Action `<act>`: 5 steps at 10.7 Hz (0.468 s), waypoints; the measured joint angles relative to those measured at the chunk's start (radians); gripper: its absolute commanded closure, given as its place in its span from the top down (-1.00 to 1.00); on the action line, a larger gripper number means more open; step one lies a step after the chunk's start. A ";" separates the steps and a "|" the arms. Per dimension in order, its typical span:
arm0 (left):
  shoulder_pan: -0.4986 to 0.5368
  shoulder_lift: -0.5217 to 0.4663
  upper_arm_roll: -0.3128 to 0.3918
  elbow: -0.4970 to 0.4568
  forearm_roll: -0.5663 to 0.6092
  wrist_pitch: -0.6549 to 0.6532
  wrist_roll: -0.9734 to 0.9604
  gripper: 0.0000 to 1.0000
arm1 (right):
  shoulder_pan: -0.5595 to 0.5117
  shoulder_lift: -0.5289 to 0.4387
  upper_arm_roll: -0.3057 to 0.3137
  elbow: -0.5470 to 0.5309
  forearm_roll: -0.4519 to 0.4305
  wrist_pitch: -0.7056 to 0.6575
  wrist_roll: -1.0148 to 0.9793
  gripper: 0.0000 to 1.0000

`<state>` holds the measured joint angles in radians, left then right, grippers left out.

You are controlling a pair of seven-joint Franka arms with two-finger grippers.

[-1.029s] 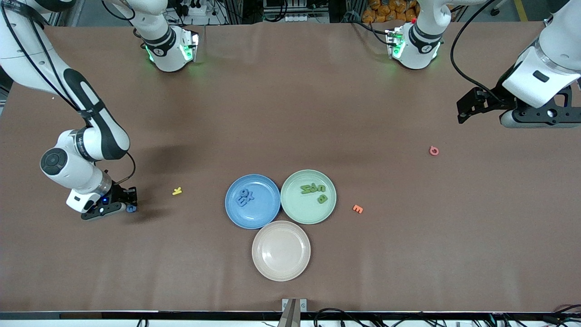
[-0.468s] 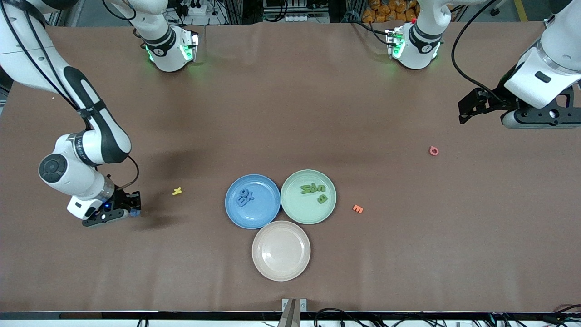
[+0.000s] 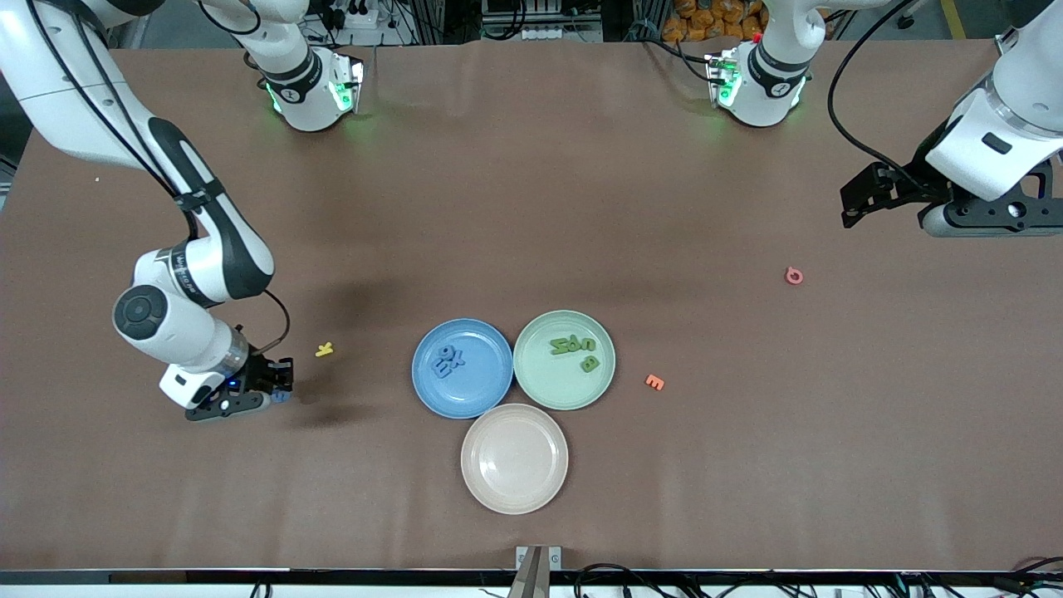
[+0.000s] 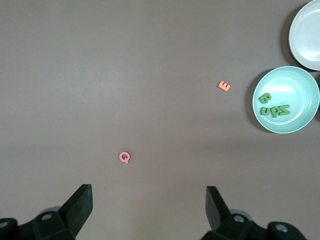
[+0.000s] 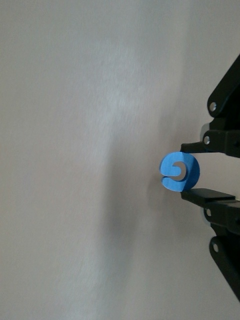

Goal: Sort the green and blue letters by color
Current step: 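Carry the blue G over the blue plate and open the right gripper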

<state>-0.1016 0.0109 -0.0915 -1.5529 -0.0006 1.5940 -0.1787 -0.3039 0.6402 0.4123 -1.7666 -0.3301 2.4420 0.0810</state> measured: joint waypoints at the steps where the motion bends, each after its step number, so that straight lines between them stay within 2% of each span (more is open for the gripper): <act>1: -0.001 0.000 0.000 0.000 0.000 0.000 0.000 1.00 | 0.033 0.000 0.001 0.023 0.000 -0.035 0.054 -1.00; 5: -0.002 0.000 -0.003 0.000 0.000 0.000 0.000 1.00 | 0.186 -0.001 0.005 0.120 0.000 -0.124 0.259 -1.00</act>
<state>-0.1032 0.0110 -0.0941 -1.5528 -0.0006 1.5940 -0.1787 -0.1176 0.6392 0.4176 -1.6467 -0.3301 2.3185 0.3402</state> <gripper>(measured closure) 0.000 0.674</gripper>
